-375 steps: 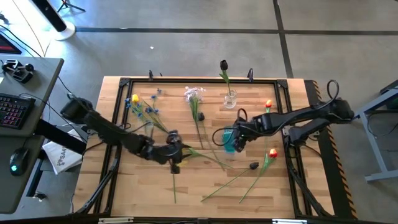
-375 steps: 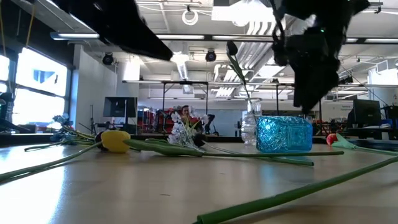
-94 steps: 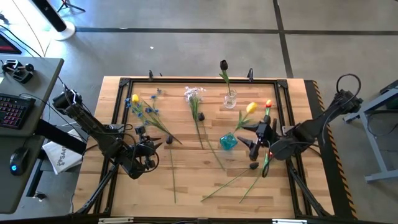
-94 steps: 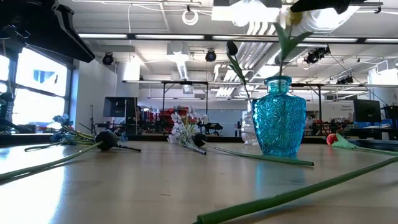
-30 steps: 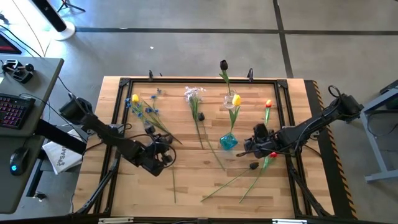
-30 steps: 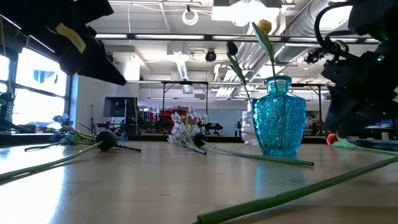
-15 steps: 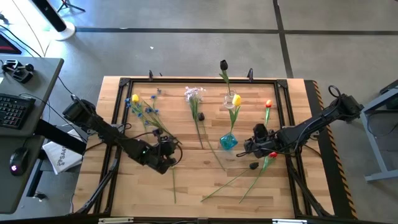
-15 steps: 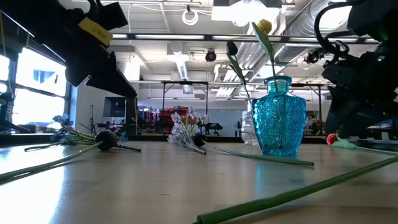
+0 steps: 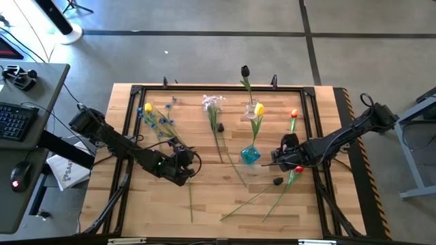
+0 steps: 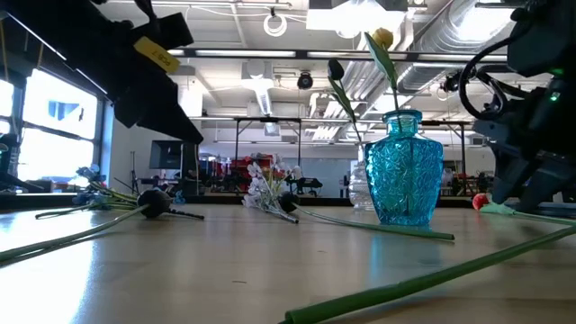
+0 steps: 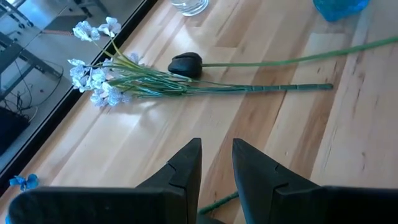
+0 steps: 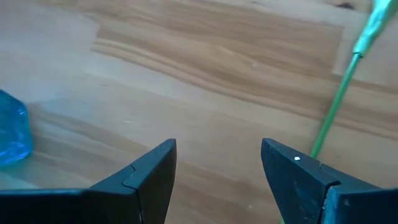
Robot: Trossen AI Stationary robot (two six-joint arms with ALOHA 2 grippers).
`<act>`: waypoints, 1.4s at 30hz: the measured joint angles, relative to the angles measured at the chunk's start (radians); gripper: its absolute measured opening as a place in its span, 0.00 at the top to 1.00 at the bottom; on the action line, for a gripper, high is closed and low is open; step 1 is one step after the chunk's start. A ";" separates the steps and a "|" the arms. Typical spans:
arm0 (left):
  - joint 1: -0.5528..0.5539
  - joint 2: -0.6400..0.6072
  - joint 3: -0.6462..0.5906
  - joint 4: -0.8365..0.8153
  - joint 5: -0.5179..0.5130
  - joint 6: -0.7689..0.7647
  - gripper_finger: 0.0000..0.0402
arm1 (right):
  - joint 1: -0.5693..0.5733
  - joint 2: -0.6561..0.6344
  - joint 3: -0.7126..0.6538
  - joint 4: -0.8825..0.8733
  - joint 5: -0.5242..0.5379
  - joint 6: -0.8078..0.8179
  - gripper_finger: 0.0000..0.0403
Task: Sort flowers into vase by color
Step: Put the blue flower into the transparent flower vase
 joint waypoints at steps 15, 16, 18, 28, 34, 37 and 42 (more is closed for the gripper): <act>0.247 -0.001 0.000 0.092 0.118 -0.240 0.66 | 0.003 0.000 0.000 0.207 0.116 -0.187 0.42; 0.277 -0.001 0.000 0.127 0.152 -0.212 0.63 | 0.003 0.000 0.000 0.207 0.119 -0.188 0.42; 0.330 0.003 0.000 0.208 0.220 -0.144 0.58 | 0.003 0.000 0.000 0.206 0.123 -0.189 0.42; 0.471 0.059 0.000 0.342 0.307 -0.076 0.41 | 0.003 0.009 0.000 0.221 0.162 -0.225 0.42; 0.556 0.154 0.000 0.461 0.300 -0.061 0.41 | 0.003 0.051 0.000 0.255 0.163 -0.230 0.42; 0.600 0.198 0.009 0.509 0.322 -0.060 0.41 | 0.003 0.077 0.000 0.262 0.163 -0.230 0.42; 0.648 0.260 0.035 0.541 0.370 -0.042 0.41 | 0.003 0.114 0.000 0.265 0.158 -0.230 0.42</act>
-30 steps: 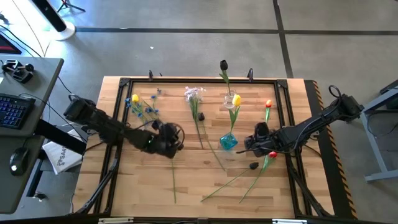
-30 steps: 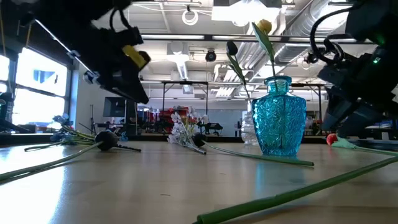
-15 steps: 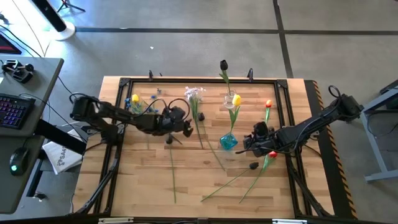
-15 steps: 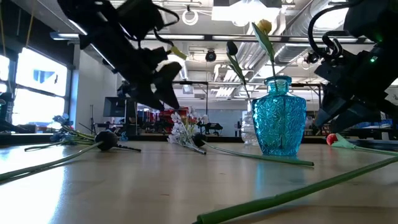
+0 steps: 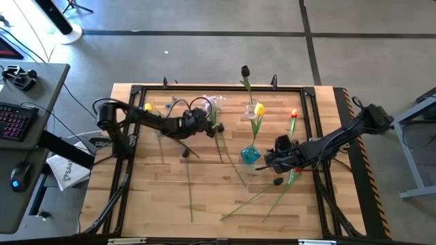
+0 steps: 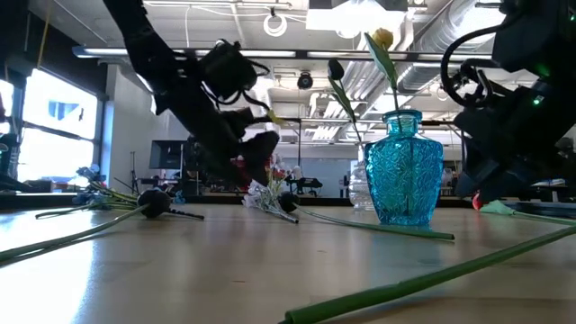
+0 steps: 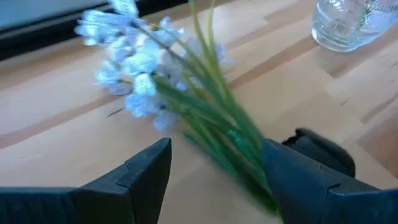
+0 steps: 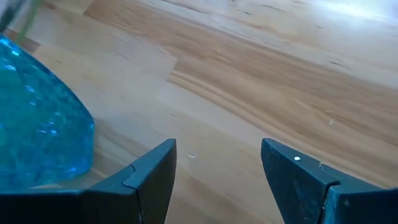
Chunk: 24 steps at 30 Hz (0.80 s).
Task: Sort flowers into vase by color
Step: Put the blue flower into the transparent flower vase
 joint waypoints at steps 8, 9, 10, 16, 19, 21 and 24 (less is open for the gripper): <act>0.039 0.074 0.010 0.085 0.045 0.024 0.41 | 0.000 0.025 0.000 0.031 -0.008 -0.009 0.42; 0.043 0.077 0.010 0.086 0.046 0.026 0.41 | 0.000 0.023 0.000 0.034 -0.007 -0.013 0.42; 0.047 0.079 0.010 0.079 0.050 0.026 0.41 | 0.000 0.023 0.000 0.039 -0.007 -0.015 0.42; 0.059 0.061 0.010 -0.016 0.094 0.050 0.41 | 0.000 0.024 0.000 0.045 -0.007 -0.026 0.42; 0.058 0.034 0.011 -0.092 0.091 0.052 0.41 | 0.000 0.024 0.000 0.046 -0.007 -0.026 0.42; 0.058 0.008 0.010 -0.146 0.088 0.065 0.41 | 0.000 0.024 0.000 0.045 -0.007 -0.026 0.42; 0.058 -0.050 0.009 -0.200 0.087 0.079 0.41 | 0.000 0.024 0.000 0.046 -0.006 -0.026 0.42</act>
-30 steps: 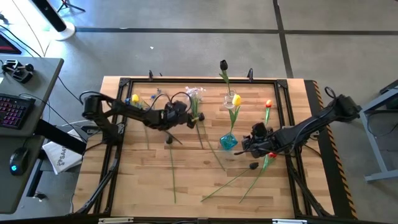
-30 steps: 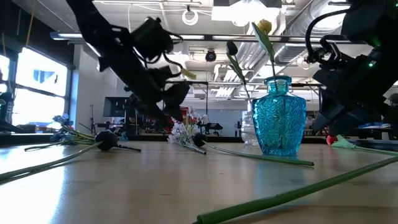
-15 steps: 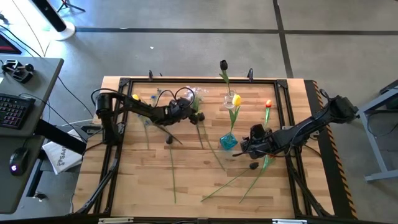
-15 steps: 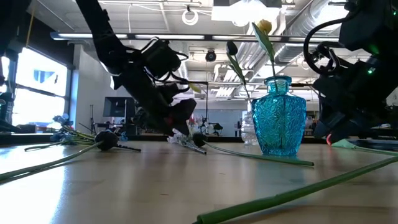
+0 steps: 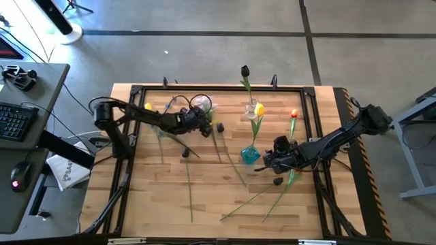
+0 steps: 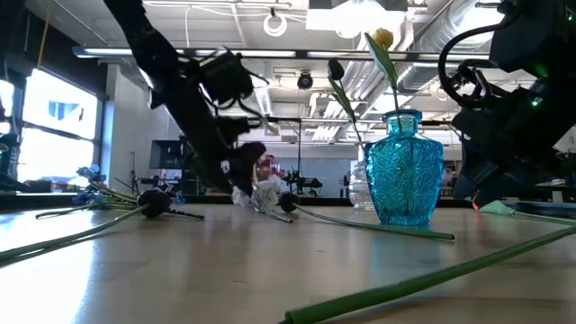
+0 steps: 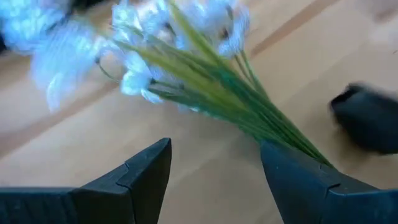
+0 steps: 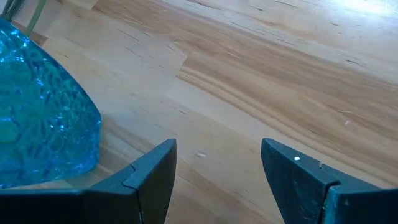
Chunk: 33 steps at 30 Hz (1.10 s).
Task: Sort flowers into vase by color
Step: Put the blue flower into the transparent flower vase
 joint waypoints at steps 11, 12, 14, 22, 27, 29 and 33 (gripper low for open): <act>-0.127 -0.255 -0.012 -0.429 -0.057 -0.074 0.41 | 0.000 0.000 0.000 0.000 -0.005 0.000 0.42; -0.154 -0.285 -0.017 -0.492 -0.066 -0.101 0.41 | 0.000 0.000 0.000 0.001 -0.006 0.000 0.42; -0.210 -0.347 -0.031 -0.628 -0.072 -0.188 0.41 | 0.000 0.000 0.000 0.003 -0.006 -0.004 0.42; -0.411 -0.516 -0.045 -1.046 -0.031 -0.616 0.41 | 0.000 0.000 0.000 0.016 0.006 -0.008 0.42; -0.388 -0.485 -0.045 -1.048 0.028 -0.638 0.41 | 0.000 0.000 0.000 0.025 0.016 -0.026 0.42; -0.361 -0.451 -0.045 -1.043 0.039 -0.611 0.41 | 0.000 0.000 0.000 0.025 0.015 -0.026 0.42; -0.285 -0.366 -0.045 -1.036 0.060 -0.520 0.43 | 0.000 0.000 0.000 0.024 0.013 -0.026 0.42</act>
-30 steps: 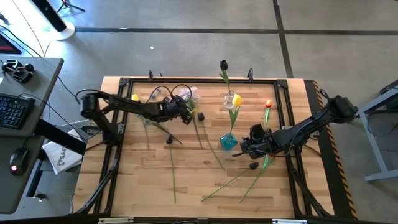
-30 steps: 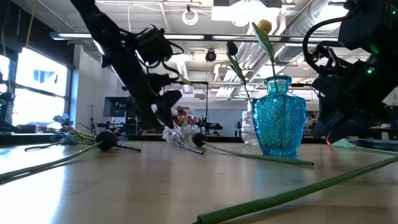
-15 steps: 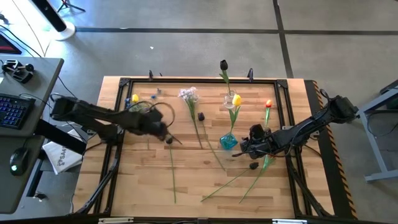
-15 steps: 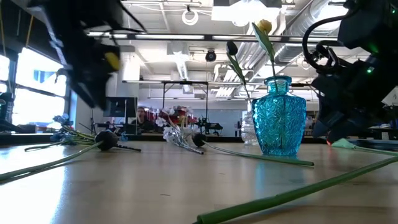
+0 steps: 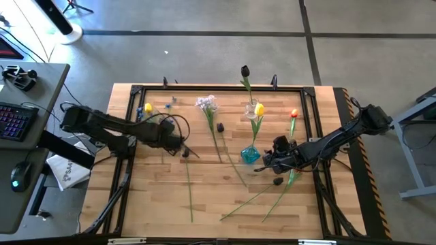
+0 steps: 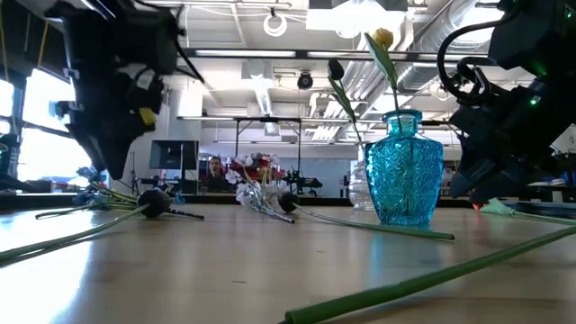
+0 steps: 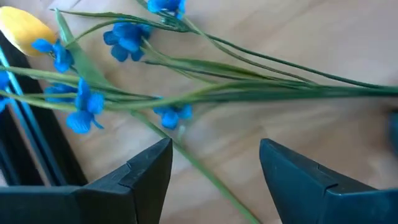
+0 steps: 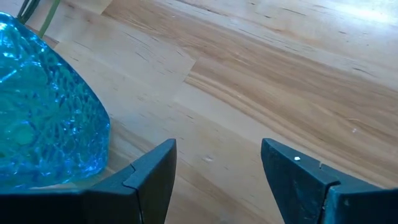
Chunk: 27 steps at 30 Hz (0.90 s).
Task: Sort flowers into vase by color
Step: Put the blue flower into the transparent flower vase
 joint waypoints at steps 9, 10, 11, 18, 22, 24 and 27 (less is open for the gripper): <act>0.139 0.167 0.000 0.171 -0.089 0.278 0.48 | 0.000 0.000 0.000 -0.001 -0.002 0.000 0.42; 0.151 0.174 0.000 0.196 -0.124 0.313 0.48 | 0.000 0.000 0.000 0.000 -0.002 0.000 0.42; 0.162 0.177 0.000 0.219 -0.162 0.350 0.49 | 0.000 0.000 0.000 0.001 -0.002 0.000 0.42; 0.159 0.105 0.011 0.265 -0.395 0.441 0.49 | 0.000 0.000 0.000 0.013 -0.013 0.000 0.42; 0.132 0.027 0.007 0.260 -0.364 0.435 0.49 | 0.000 0.000 0.000 0.019 -0.013 0.002 0.42; 0.124 -0.008 -0.001 0.253 -0.290 0.378 0.49 | 0.000 0.000 0.000 0.028 -0.013 0.001 0.42; 0.124 -0.042 -0.020 0.262 -0.156 0.301 0.49 | 0.000 0.000 0.000 0.036 -0.012 0.001 0.42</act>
